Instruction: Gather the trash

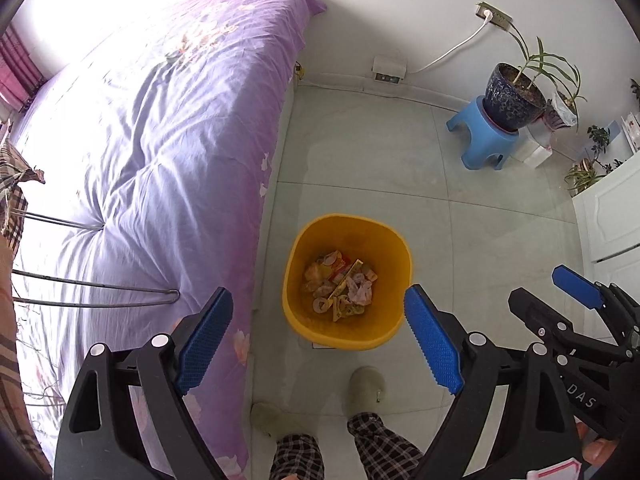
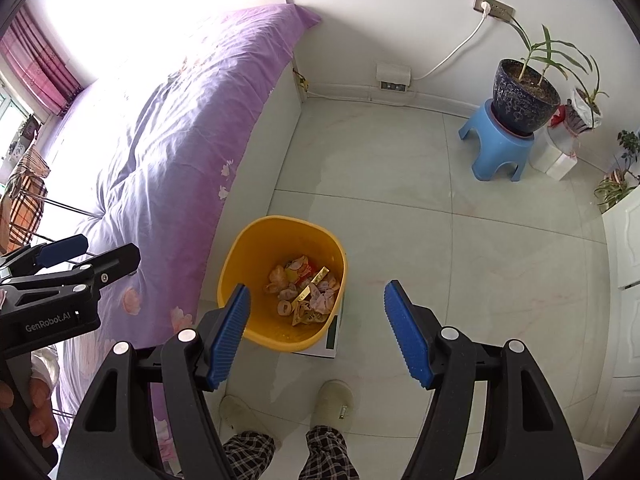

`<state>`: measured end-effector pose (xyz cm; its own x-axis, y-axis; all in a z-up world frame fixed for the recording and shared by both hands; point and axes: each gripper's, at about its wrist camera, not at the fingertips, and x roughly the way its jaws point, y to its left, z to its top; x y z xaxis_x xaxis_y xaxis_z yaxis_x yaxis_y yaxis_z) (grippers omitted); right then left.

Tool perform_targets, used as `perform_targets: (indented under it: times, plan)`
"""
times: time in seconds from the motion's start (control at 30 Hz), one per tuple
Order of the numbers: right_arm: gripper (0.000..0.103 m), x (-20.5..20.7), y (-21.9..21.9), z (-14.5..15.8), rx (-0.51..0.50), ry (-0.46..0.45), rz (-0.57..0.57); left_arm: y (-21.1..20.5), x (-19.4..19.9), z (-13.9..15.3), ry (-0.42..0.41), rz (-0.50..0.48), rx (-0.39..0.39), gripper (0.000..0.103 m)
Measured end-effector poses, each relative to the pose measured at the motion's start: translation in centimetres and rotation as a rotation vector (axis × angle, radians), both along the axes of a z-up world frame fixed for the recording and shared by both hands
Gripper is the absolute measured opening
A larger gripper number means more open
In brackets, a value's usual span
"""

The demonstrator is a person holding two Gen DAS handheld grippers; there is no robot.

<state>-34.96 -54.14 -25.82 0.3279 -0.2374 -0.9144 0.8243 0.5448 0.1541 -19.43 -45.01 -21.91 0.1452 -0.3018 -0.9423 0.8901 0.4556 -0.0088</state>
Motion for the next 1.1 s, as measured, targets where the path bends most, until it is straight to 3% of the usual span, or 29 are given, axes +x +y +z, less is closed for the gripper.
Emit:
perform_targets:
  times: [1.1]
  plan:
    - [0.070, 0.5, -0.4, 0.8, 0.007, -0.004, -0.001, -0.3, 0.0, 1.6, -0.017, -0.010, -0.015, 0.091]
